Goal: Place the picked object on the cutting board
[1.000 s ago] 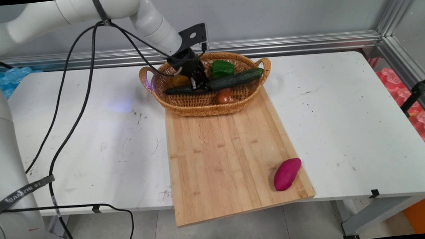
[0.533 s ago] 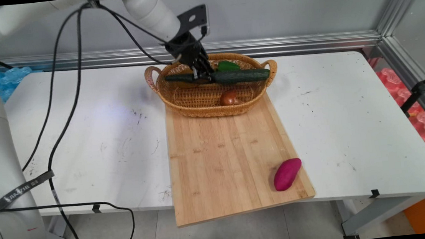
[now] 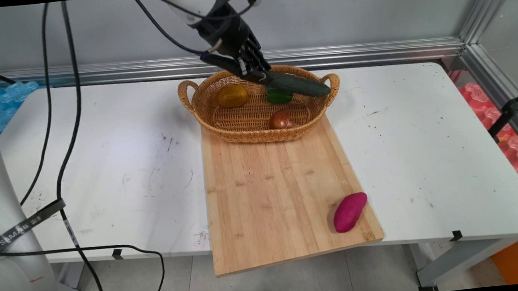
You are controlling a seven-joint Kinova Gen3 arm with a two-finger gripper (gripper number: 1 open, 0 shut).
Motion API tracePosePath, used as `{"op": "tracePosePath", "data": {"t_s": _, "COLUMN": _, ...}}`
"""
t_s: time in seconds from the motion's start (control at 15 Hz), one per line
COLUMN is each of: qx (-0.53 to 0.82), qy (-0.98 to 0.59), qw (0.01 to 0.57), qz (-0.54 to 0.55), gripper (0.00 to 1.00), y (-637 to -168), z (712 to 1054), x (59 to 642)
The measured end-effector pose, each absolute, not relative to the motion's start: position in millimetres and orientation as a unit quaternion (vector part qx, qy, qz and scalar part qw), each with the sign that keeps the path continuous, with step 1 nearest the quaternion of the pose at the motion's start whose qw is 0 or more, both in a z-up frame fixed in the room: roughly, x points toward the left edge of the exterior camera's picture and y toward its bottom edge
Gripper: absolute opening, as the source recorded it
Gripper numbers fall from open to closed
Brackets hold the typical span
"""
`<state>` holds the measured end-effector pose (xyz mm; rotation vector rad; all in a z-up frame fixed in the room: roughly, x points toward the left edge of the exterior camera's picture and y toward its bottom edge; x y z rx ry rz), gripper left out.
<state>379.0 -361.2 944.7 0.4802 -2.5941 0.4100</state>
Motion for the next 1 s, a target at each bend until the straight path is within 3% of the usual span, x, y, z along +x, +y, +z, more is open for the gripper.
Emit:
{"op": "tracePosePath", "data": {"t_s": 0.47, "qx": 0.191, "qy": -0.942, "qw": 0.237, "qz": 0.145, "gripper": 0.0, "y": -326, "z": 984, "x": 362}}
{"op": "tracePosePath", "data": {"t_s": 1.0, "qx": 0.237, "qy": -0.932, "qw": 0.234, "qz": 0.14, "gripper": 0.0, "y": -292, "z": 1000, "x": 351}}
